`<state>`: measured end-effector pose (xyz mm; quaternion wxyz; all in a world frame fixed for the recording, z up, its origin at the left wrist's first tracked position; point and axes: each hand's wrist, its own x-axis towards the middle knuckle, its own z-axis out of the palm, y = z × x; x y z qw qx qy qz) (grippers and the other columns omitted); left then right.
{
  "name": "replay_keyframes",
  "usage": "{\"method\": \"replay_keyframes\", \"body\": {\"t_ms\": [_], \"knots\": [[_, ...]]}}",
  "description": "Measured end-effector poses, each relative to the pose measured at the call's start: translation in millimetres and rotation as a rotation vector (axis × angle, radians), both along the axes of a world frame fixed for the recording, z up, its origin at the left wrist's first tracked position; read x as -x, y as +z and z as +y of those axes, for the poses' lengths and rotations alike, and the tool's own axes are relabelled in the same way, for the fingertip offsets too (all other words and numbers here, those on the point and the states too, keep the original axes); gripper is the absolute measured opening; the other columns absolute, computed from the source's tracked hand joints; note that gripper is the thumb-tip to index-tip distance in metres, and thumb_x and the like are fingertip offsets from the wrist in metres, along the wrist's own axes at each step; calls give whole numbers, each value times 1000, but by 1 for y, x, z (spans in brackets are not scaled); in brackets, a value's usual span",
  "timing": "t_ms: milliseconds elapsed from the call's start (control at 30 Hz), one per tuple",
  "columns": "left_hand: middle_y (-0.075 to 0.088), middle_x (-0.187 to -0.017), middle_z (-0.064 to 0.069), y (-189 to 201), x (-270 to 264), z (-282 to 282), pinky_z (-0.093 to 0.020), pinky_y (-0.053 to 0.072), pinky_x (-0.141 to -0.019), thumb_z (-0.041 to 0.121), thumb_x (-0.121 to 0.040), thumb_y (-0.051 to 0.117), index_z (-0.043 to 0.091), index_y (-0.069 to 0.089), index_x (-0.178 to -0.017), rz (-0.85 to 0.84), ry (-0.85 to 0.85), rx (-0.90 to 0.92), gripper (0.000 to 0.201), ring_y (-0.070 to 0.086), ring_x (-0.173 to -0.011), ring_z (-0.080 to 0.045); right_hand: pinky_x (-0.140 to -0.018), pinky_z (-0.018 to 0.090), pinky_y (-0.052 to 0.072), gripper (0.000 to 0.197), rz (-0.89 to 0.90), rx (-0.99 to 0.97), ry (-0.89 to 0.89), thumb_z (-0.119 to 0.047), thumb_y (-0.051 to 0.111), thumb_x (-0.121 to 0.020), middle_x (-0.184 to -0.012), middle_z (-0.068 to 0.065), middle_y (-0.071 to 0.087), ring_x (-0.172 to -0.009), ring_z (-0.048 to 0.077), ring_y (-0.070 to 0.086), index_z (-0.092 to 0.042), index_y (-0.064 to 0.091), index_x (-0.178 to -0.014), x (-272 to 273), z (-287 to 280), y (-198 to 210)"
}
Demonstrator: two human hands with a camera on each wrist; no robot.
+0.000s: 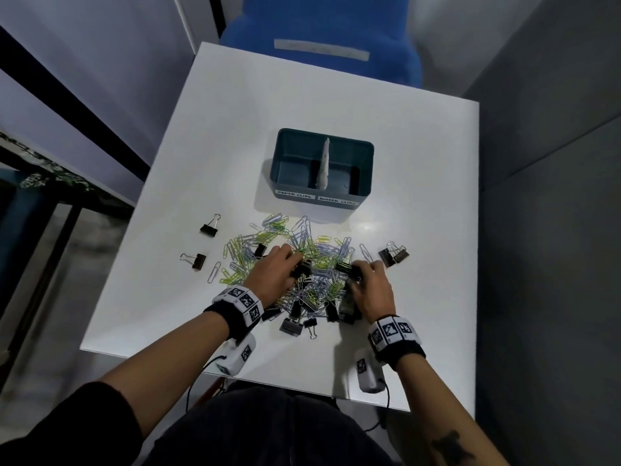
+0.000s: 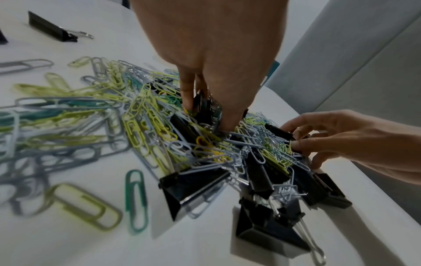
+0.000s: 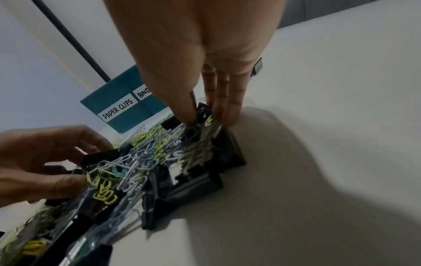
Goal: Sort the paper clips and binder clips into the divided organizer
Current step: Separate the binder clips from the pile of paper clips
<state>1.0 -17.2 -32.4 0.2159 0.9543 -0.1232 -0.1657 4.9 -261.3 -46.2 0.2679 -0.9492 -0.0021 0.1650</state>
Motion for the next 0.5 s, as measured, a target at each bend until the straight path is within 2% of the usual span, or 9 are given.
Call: {"method": "replay_keyframes", "body": {"t_ms": [167, 233, 333, 433, 500], "knots": [[56, -106, -7, 1, 1, 1, -36, 50, -77, 14, -84, 69, 11, 55, -121, -27, 79, 67, 40, 52, -94, -21, -75, 34, 47, 30, 19, -35, -44, -15, 72, -80, -111, 5, 48, -86, 22, 54, -14, 55, -105, -8, 12, 3], [60, -101, -4, 2, 1, 4, -37, 52, -75, 14, -86, 67, 12, 59, -113, -57, 108, 103, 29, 55, -91, -21, -72, 30, 43, 27, 16, -50, -38, -14, 72, -79, -106, 2, 50, -83, 17, 49, -15, 55, -101, -10, 14, 3], [63, -97, -2, 6, -2, 9, -30, 46, -71, 18, -89, 65, 13, 65, -107, -84, 172, 145, 18, 58, -86, -19, -66, 26, 36, 16, -12, -109, -90, -9, 71, -78, -91, 0, 56, -79, 19, 54, -14, 58, -86, -12, 14, 1], [67, -93, 0, 10, -5, 16, -32, 52, -73, 22, -89, 66, 15, 69, -100, -71, 249, 230, 14, 59, -79, -14, -67, 26, 45, 10, -22, -157, -158, -7, 68, -78, -84, 2, 64, -78, 22, 61, -15, 63, -82, -15, 12, 1], [70, -88, 2, 12, -6, 23, -31, 55, -70, 22, -87, 69, 16, 71, -94, -66, 325, 279, 10, 61, -74, -11, -75, 33, 52, 18, 11, -137, -139, -11, 67, -78, -97, 4, 63, -83, 21, 60, -16, 64, -95, -16, 11, 1]]}}
